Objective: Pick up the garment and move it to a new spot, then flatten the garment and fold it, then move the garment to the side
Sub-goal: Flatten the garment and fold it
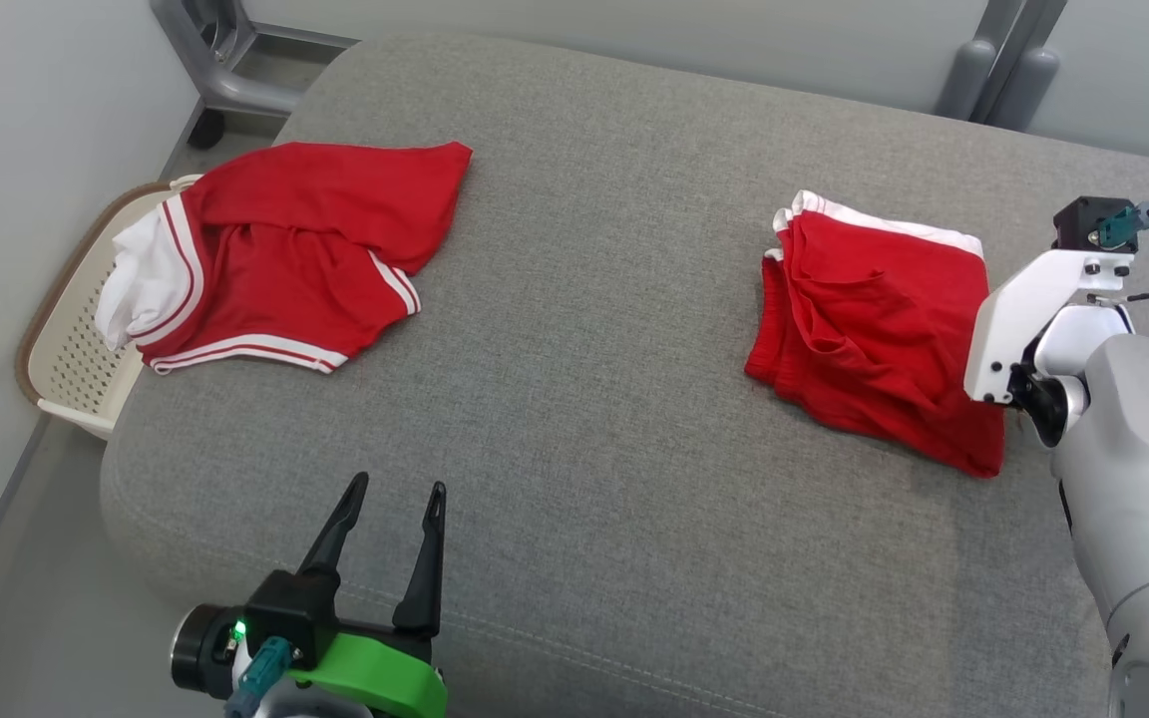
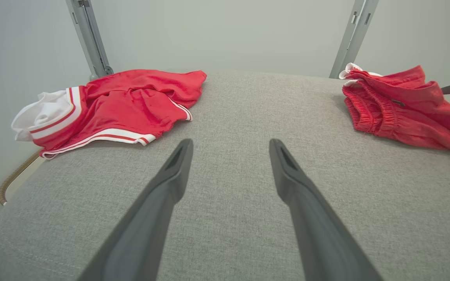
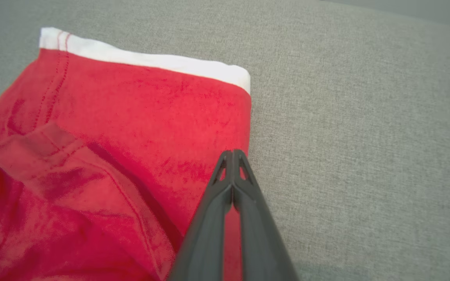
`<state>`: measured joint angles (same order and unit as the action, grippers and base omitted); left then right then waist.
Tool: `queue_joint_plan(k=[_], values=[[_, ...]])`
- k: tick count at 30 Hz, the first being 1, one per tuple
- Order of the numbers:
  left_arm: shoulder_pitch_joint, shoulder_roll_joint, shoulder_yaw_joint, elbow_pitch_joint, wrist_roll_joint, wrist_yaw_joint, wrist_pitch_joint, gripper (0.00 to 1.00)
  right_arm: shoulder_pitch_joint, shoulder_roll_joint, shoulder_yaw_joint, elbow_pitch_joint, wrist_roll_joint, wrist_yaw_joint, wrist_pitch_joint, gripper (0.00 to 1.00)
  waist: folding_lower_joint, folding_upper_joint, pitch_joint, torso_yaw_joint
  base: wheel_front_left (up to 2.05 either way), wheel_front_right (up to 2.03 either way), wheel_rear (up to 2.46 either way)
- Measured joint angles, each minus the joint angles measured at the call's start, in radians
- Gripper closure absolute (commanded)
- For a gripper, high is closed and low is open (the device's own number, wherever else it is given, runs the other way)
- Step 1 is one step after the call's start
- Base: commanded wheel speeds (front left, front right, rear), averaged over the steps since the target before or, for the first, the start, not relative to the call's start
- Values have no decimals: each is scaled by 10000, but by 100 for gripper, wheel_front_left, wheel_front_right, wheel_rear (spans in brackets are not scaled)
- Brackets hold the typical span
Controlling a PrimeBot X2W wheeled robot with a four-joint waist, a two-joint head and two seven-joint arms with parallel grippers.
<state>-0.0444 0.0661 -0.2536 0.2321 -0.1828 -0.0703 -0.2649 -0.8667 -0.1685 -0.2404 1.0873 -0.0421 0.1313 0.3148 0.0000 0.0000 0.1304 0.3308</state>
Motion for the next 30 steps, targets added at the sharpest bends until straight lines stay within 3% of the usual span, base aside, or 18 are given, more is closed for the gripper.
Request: queue_joint_plan(k=[12,24,30], values=[[-75,10,209,82,-12,4,0,0,513,677,2019,-343,1379,-2,399,100,0,0,21,-50,0,0,0],[-51,-19,247,157,-13,6,0,0,1436,1091,4857,-1977,3252,-2,1607,100,0,0,-236,8,0,0,0],[-7,-23,278,219,-13,6,0,0,1867,1166,5785,-2987,4157,0,2033,100,0,0,-384,65,0,0,0]])
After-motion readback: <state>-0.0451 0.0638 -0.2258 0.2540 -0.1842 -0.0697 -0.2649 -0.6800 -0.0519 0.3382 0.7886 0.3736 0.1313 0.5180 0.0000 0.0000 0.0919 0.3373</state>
